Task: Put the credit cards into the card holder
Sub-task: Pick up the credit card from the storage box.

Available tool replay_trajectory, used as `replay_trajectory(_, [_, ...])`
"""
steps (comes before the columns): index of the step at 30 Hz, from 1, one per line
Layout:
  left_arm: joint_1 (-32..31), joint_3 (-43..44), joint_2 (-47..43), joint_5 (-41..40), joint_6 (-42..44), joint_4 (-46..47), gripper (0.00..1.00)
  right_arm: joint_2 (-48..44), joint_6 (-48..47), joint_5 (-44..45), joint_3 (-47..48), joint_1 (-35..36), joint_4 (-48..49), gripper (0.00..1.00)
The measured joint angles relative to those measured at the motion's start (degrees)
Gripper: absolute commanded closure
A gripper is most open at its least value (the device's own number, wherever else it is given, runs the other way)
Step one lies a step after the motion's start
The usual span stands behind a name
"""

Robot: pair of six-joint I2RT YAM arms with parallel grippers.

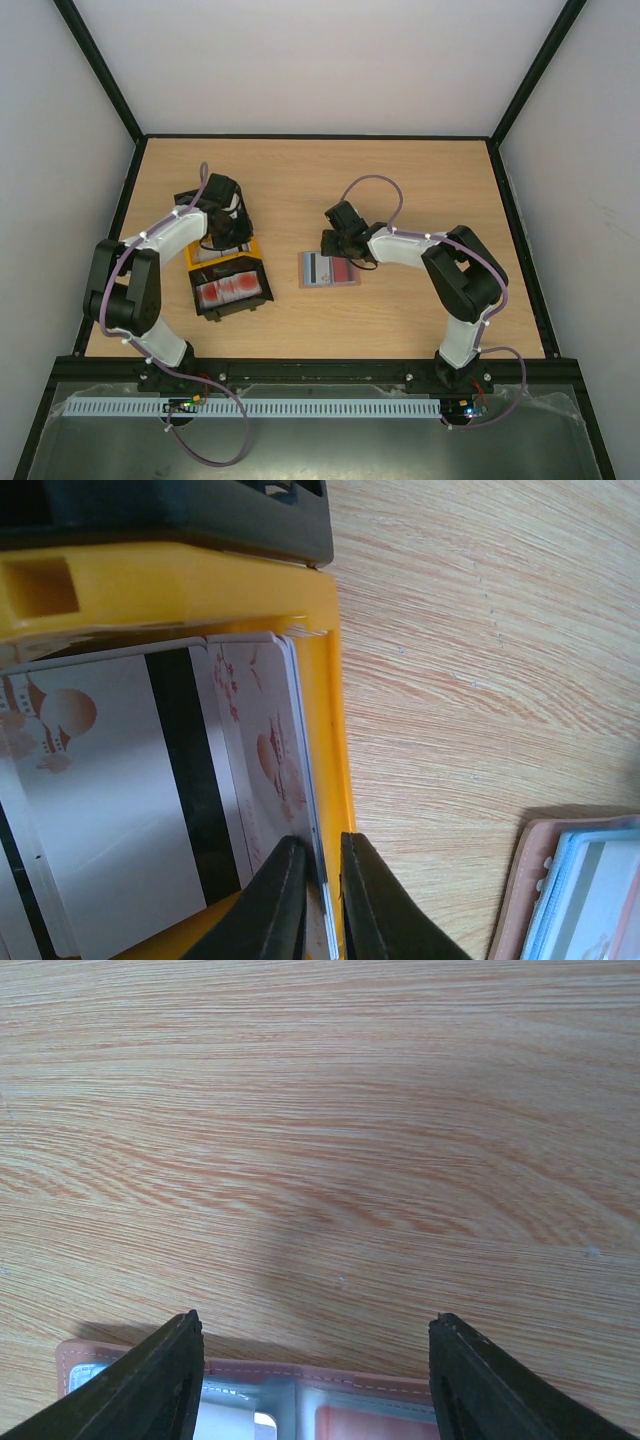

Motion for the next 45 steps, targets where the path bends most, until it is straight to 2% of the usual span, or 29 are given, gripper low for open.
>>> replay_trajectory(11, [0.02,-0.02,-0.55,0.02,-0.02,-0.13,0.96,0.00,0.02,0.00,0.00,0.00,0.00,0.40])
replay_trajectory(25, [0.00,-0.02,-3.54,-0.81,-0.07,-1.38,0.97,0.00,0.00,-0.02,0.00,0.00,0.00,0.40])
replay_trajectory(34, [0.00,0.35,-7.52,-4.59,-0.13,-4.85,0.97,-0.26,-0.09,-0.79,1.97,-0.26,-0.66,0.38])
replay_trajectory(40, [0.07,0.85,-13.73,-8.00,1.22,-9.09,0.97,-3.48,-0.42,-5.31,4.92,-1.14,-0.48,0.33])
replay_trajectory(45, [0.90,0.85,-18.58,-9.27,1.95,-10.82,0.98,-4.52,1.29,-15.67,6.71,-1.49,3.72,0.26])
